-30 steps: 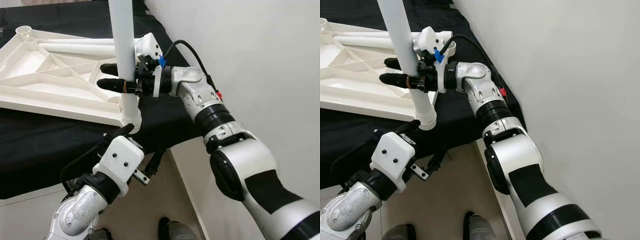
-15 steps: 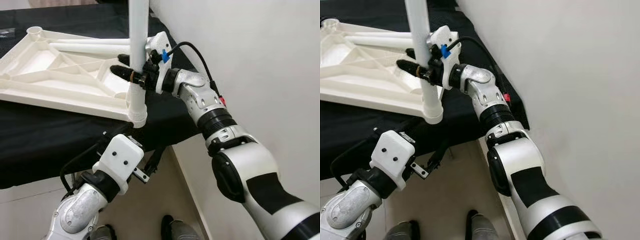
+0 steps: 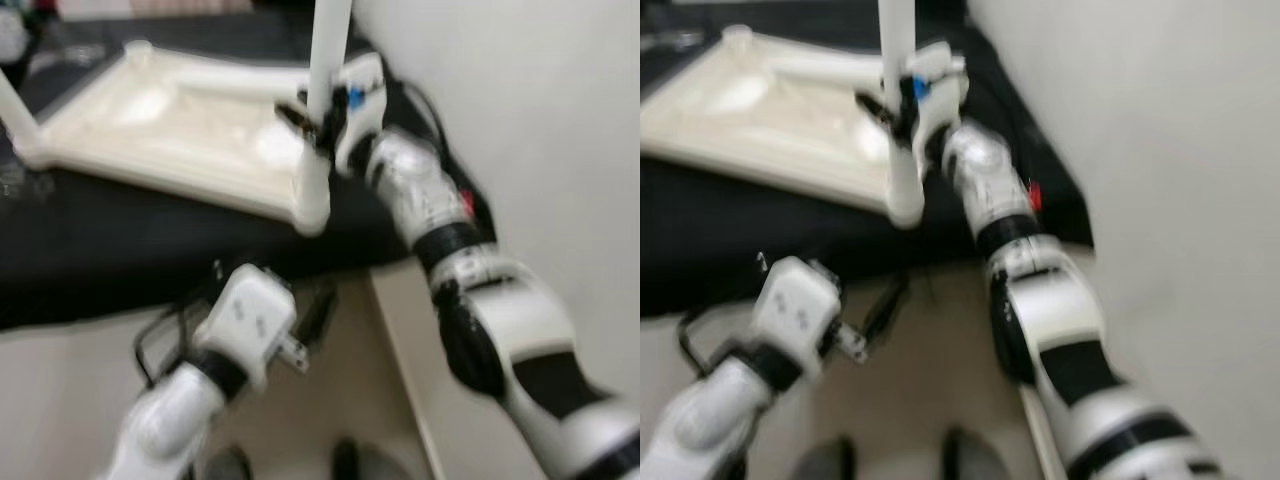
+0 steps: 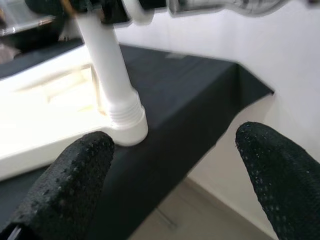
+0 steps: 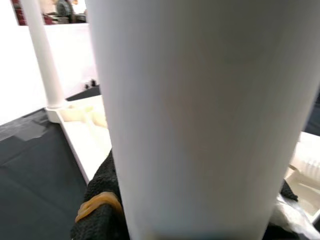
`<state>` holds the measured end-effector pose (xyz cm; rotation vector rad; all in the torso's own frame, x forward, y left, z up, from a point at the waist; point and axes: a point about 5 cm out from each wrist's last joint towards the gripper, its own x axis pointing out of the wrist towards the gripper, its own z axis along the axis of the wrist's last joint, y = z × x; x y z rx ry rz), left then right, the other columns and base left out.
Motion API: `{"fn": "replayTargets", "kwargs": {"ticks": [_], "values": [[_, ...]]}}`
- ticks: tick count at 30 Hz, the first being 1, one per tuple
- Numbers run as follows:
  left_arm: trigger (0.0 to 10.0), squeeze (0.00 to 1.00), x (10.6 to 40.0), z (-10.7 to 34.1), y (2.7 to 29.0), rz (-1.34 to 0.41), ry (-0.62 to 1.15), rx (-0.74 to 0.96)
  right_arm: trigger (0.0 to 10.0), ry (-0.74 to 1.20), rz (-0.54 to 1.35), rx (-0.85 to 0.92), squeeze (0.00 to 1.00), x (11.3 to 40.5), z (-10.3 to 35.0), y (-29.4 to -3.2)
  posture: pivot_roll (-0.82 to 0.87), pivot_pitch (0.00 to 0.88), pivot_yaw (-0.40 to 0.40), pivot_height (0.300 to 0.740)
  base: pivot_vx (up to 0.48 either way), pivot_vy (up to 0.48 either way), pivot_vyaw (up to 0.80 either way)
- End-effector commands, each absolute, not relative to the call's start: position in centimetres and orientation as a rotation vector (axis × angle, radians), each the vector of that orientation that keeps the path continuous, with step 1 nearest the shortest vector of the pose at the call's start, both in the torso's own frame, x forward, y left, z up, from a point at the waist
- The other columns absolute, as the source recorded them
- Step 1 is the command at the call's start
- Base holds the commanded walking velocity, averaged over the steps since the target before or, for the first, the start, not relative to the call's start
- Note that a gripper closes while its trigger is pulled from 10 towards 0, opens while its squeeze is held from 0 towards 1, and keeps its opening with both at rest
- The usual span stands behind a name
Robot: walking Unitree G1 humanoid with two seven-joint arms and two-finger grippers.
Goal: Building children table
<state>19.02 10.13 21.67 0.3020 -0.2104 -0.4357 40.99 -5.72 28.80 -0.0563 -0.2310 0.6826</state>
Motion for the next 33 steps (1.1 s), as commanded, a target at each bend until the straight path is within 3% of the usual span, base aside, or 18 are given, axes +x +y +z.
{"fn": "replayTargets", "kwargs": {"ticks": [1, 12, 33], "values": [[10.0, 0.0, 18.8, 21.5, 10.0, -0.447, -0.201, 0.296, 10.0, 0.055, 0.608, -0.051, 0.0, 41.1, 22.1, -6.8, 0.08, 0.245, -0.132, 0.74, 0.0, 0.0, 0.0], [10.0, 0.0, 18.8, 21.5, 10.0, -0.443, -0.205, 0.294, 10.0, 0.125, 0.417, -0.029, 0.0, 41.6, 21.9, -7.5, 0.08, 0.244, -0.134, 0.74, 0.0, 0.0, 0.0], [10.0, 0.0, 19.3, 21.5, 10.4, -0.418, -0.211, 0.309, 10.0, 0.005, 0.122, -0.005, 0.0, 42.0, 22.8, -9.8, 0.08, 0.242, -0.127, 0.74, 0.0, 0.0, 0.0]]}}
